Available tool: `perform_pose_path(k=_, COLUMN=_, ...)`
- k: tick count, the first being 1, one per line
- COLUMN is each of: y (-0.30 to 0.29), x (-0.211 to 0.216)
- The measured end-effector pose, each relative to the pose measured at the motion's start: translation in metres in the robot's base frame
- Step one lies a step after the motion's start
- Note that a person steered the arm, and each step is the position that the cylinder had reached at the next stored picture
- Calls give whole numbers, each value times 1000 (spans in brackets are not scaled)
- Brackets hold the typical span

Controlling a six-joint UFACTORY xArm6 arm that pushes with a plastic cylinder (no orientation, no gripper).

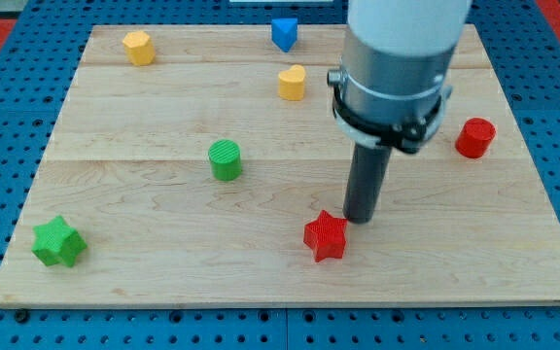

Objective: Move the red star to the bottom center of the board

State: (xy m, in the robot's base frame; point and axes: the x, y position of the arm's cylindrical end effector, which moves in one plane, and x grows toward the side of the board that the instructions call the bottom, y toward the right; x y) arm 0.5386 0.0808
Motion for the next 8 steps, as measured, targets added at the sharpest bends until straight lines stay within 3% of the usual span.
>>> perform_pose_path(k=3, y=74, x=44)
perform_pose_path(k=6, y=76, x=80)
perform_pose_path(k=7, y=50, x=79)
perform_pose_path(k=8, y=-58, x=80)
